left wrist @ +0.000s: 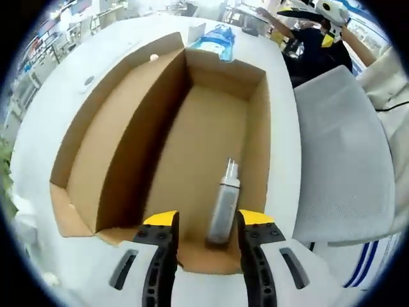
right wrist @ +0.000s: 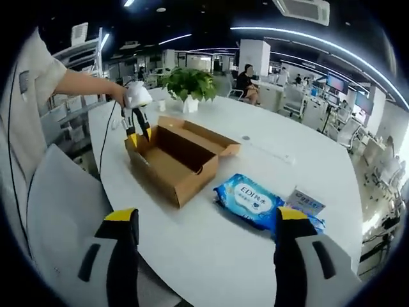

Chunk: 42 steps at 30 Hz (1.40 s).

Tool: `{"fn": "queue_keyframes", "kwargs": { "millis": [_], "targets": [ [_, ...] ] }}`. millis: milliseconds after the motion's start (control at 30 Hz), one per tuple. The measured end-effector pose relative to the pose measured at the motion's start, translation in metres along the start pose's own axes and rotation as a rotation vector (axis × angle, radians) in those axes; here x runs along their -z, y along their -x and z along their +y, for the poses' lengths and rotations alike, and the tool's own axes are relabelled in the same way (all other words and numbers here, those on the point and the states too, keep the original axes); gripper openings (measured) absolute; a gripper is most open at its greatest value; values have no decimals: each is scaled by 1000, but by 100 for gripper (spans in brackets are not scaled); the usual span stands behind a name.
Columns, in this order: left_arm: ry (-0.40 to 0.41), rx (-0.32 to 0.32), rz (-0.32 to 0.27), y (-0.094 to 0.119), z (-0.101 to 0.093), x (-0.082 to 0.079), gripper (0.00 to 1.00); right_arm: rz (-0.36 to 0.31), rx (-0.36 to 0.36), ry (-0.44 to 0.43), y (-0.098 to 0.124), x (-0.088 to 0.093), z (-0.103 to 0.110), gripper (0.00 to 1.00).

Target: Operate the shoe box by opening the lid, removing the specified soft item, and placing it in the target area until the item is outside and the box remains undamaged.

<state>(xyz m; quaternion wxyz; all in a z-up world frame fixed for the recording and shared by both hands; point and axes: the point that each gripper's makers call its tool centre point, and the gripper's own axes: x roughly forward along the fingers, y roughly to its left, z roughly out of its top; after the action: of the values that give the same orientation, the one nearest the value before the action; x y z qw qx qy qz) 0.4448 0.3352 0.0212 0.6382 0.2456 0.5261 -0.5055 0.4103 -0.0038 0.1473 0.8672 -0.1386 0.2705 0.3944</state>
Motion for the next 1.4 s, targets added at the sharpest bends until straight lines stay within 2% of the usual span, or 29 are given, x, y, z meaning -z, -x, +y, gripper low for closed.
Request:
{"fn": "queue_keyframes", "kwargs": {
  "millis": [233,467,767,867,1133,1267,1400],
  "targets": [
    [-43,89,20,-15,-8,-8,42,14,8,-20,4,7,-2,83],
    [-116,154,85,-32,-11,-7,44,25,20,-37,8,15,-5,83],
    [-162,222,108,-46,-16,-11,41,36,24,-65,9,23,-8,83],
    [-154,230,114,-50,-11,-10,41,34,28,-69,9,22,-10,82],
    [-147,239,114,-58,-14,-8,37,34,29,-74,6,21,-12,82],
    [-132,220,110,-62,-14,-6,35,29,29,-79,5,20,-13,82],
    [-141,184,108,-63,-7,-3,26,28,27,-77,4,19,-12,82]
  ]
}}
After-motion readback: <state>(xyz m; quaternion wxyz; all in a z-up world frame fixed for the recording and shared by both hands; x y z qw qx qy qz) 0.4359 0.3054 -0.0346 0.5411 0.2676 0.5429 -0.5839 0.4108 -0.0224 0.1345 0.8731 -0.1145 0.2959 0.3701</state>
